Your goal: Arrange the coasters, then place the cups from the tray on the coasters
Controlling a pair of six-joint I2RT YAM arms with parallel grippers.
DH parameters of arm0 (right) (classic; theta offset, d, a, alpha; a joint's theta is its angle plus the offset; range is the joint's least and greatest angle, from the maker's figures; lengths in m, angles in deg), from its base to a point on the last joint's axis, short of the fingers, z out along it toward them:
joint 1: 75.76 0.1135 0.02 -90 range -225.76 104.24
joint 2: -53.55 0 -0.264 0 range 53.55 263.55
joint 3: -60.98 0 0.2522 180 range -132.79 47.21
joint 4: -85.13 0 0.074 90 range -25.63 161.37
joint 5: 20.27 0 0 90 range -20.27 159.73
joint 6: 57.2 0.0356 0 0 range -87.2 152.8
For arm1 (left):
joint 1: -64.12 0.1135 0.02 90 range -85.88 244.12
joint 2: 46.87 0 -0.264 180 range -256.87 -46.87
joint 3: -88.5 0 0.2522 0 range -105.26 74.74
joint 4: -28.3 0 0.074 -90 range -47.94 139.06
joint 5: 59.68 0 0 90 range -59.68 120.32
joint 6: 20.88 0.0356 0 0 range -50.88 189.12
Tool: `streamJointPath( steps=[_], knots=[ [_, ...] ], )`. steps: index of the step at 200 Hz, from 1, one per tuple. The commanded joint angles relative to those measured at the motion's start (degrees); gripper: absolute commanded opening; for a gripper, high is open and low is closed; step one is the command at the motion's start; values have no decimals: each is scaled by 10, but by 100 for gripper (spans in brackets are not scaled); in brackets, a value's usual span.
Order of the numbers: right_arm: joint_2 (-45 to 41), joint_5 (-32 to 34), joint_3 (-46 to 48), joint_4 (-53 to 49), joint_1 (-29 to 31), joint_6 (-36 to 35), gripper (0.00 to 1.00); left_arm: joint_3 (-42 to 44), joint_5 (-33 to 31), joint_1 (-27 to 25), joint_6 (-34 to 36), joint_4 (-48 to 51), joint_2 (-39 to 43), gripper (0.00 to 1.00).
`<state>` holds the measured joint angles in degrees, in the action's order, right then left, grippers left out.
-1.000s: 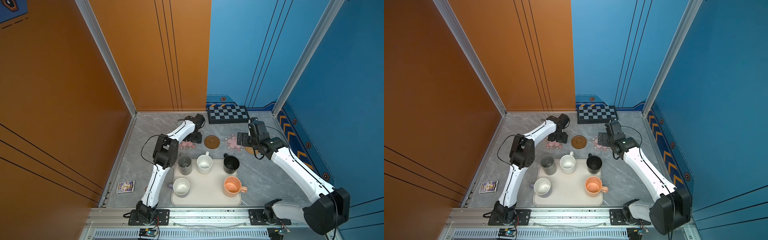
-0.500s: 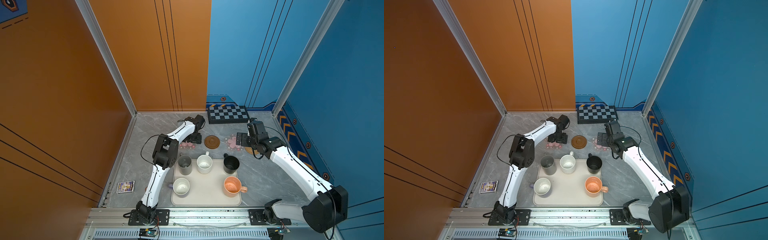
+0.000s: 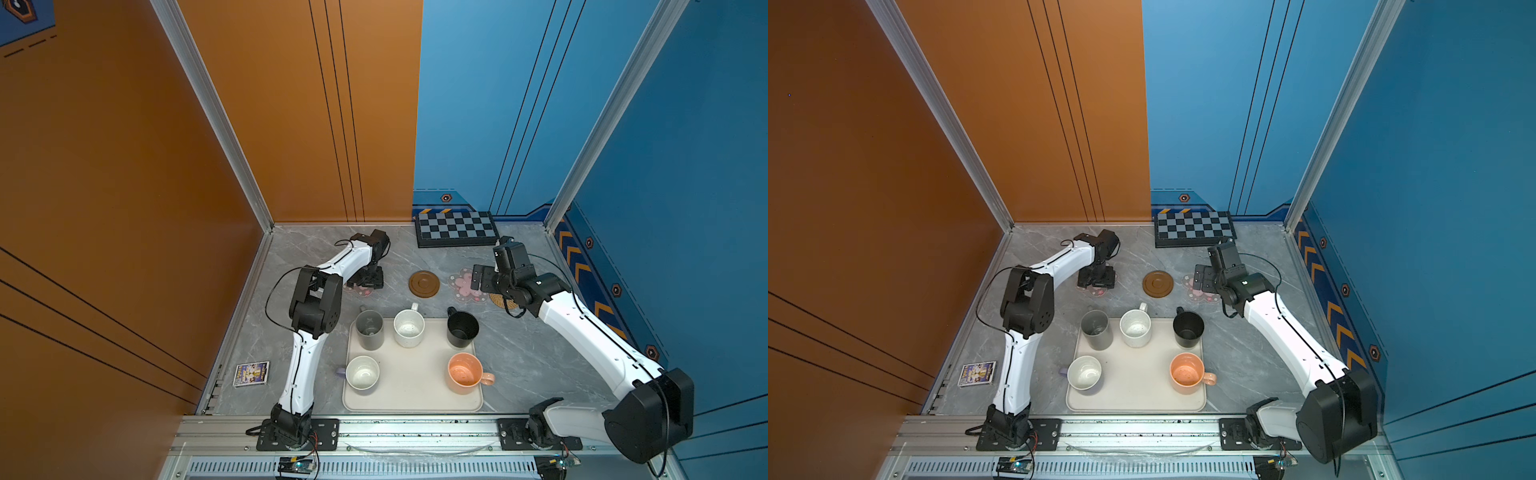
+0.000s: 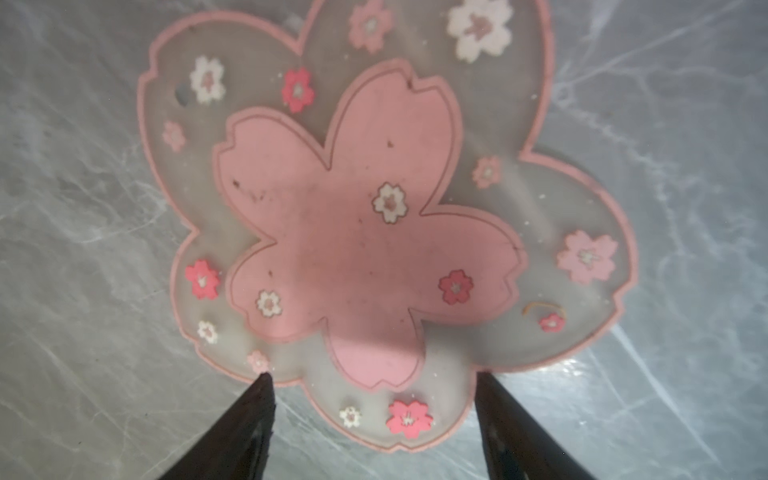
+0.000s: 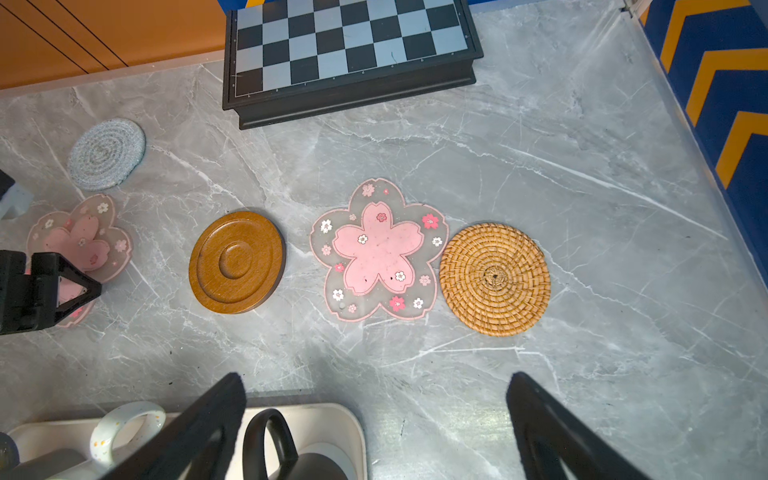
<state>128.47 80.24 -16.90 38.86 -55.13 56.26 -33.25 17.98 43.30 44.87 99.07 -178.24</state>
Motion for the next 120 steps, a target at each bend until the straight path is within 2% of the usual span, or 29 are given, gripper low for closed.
streamJointPath(
  steps=[1, 37, 53, 93, 120],
  knots=[
    [7, 5, -13, -5, 3, 5, 100, 36, -7, 18, 11, 31, -10, 75],
    [8, 1, -15, -5, 5, 11, 100, 48, 34, 17, 32, 14, 30, 74],
    [9, -1, -14, -5, 6, 13, 100, 39, 57, 17, 35, 11, 49, 77],
    [19, 0, -15, -3, 13, 15, 100, -38, 118, 17, 44, 11, 53, 80],
    [25, 1, -18, -3, 14, 14, 100, -101, 118, 20, 43, 11, 20, 80]
  ],
)
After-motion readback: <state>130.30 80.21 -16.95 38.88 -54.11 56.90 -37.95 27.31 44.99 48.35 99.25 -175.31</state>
